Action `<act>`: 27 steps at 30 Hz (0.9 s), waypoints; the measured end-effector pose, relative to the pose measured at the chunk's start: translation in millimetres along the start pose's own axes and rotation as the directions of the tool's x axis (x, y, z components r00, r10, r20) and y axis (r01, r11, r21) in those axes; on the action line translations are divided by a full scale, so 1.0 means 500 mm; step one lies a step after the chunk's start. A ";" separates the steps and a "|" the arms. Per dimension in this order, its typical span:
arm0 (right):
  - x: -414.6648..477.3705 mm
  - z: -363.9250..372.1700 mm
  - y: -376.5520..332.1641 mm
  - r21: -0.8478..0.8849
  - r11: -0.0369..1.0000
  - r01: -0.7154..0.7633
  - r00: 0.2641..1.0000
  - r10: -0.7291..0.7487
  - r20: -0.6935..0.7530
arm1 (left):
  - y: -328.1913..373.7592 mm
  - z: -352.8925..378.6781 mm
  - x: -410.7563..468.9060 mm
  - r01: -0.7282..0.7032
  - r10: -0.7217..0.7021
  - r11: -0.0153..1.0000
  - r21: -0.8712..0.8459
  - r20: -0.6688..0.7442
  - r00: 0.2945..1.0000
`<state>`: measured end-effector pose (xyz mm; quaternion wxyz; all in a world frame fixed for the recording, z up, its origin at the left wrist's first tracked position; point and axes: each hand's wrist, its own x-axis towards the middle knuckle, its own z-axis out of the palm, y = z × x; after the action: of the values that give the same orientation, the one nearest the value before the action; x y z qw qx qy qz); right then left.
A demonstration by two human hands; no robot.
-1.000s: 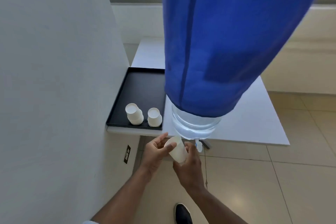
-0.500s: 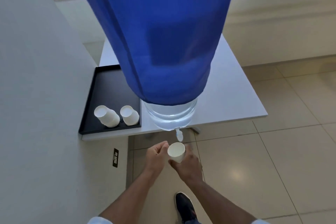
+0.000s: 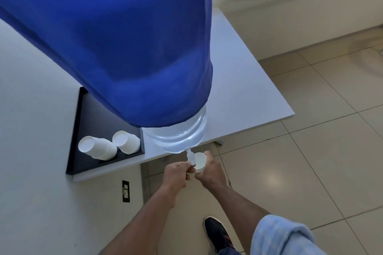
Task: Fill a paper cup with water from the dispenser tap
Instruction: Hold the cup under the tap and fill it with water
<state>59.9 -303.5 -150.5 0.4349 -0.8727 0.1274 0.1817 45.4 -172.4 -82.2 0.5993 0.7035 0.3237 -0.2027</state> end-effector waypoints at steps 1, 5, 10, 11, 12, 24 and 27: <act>0.006 0.001 -0.002 0.004 1.000 0.017 1.000 -0.016 -0.007 | 0.000 0.001 0.003 0.006 -0.006 1.000 -0.008 0.006 1.000; 0.019 0.000 -0.008 -0.009 0.998 0.070 0.997 -0.070 -0.027 | 0.009 -0.003 0.008 0.014 -0.014 1.000 -0.013 -0.006 1.000; 0.024 -0.002 -0.018 -0.039 0.992 0.121 0.992 -0.122 -0.028 | 0.043 -0.004 0.015 0.089 -0.090 0.996 -0.020 -0.046 0.995; 0.024 0.000 -0.020 -0.041 0.990 0.134 0.990 -0.135 -0.030 | 0.047 -0.001 0.016 0.112 -0.113 0.993 -0.042 -0.042 0.993; 0.024 0.002 -0.022 -0.045 0.989 0.144 0.989 -0.145 -0.031 | 0.051 0.001 0.016 0.131 -0.134 0.989 -0.067 -0.032 0.991; 0.017 0.015 -0.018 -0.056 0.983 0.176 0.983 -0.178 -0.035 | 0.085 -0.024 0.020 0.023 -0.026 0.994 0.110 0.026 0.999; 0.016 0.014 -0.017 -0.059 0.983 0.173 0.984 -0.175 -0.032 | 0.072 -0.034 0.023 -0.163 0.183 0.948 0.273 -0.047 0.982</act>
<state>69.0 -293.3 -151.9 0.4220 -0.8955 0.0536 0.1306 77.1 -156.1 -61.0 0.5020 0.8106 0.2519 -0.1658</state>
